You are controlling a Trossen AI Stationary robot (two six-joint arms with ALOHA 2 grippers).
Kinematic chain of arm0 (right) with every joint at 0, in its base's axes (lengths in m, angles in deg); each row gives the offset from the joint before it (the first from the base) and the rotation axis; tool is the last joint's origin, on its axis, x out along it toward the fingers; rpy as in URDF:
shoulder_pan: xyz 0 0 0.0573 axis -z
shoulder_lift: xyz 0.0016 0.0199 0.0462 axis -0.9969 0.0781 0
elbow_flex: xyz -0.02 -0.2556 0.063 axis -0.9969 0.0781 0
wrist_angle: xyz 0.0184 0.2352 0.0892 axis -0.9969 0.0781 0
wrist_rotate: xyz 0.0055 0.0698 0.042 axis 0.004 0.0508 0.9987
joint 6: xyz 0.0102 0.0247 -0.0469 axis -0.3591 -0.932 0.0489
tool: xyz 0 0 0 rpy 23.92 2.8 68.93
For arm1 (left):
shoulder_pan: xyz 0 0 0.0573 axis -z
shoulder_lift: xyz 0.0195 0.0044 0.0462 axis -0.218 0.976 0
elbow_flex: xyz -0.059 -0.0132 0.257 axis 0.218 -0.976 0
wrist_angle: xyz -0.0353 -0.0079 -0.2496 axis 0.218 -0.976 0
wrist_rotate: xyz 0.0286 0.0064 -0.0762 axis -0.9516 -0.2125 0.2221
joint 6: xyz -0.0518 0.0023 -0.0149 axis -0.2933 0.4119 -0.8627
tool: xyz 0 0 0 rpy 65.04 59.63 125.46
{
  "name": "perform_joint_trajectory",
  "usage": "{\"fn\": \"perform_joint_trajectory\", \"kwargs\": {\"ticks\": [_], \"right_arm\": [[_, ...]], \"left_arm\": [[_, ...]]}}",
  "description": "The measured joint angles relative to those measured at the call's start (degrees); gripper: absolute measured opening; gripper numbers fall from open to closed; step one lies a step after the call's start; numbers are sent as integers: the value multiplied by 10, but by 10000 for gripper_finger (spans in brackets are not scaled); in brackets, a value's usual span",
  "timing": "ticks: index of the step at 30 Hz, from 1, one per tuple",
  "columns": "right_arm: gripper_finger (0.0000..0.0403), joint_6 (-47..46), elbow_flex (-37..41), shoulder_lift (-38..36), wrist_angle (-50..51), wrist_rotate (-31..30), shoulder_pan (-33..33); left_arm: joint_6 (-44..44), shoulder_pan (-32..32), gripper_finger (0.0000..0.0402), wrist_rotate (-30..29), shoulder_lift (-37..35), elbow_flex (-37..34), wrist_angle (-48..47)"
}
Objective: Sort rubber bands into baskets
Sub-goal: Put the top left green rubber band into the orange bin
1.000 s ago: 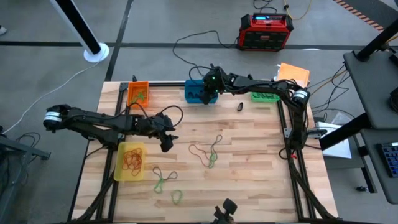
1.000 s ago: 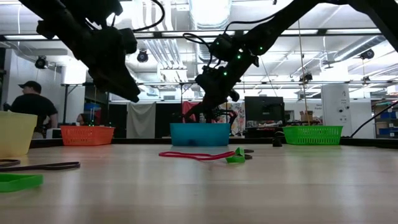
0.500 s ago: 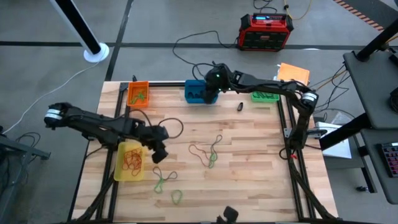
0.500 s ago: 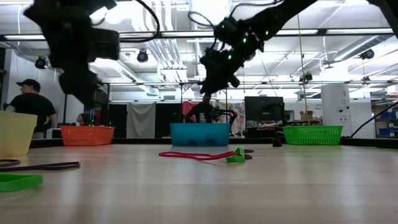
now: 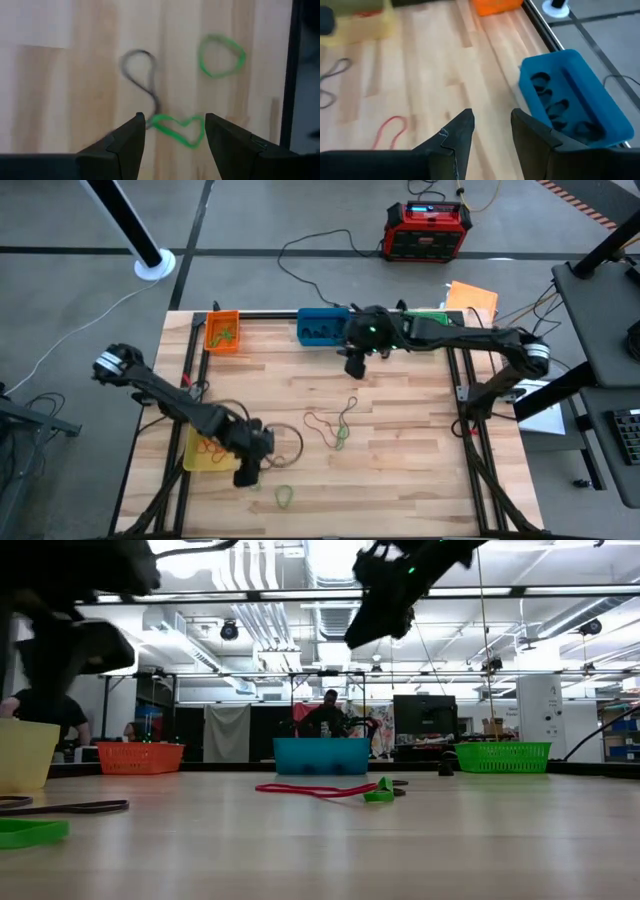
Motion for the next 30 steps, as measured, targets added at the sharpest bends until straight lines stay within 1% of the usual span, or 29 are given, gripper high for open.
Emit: {"fn": "perform_joint_trajectory", "kwargs": {"ticks": [4, 7, 14, 16, 21, 27, 30], "right_arm": [[132, -17, 41, -63, -4, -1, -22], [134, -34, 77, -103, -12, -1, -38], [130, -73, 172, -174, -94, -1, -64], [130, -84, 190, -183, -116, -1, -67], [135, -94, 208, -187, -134, -2, -70], [130, -99, 210, -182, -137, -2, -70], [127, -99, 210, -182, -137, -1, -70]], "left_arm": [[14, 32, 190, -1, 55, 20, -2], [14, 44, 190, -6, 85, 29, -2], [14, 55, 190, -12, 127, 33, -5], [17, 55, 190, -16, 129, 32, -6], [24, 55, 190, -55, 130, 32, -20], [33, 55, 186, -57, 130, 32, -19], [34, 55, 167, -57, 130, 31, -18]]}}
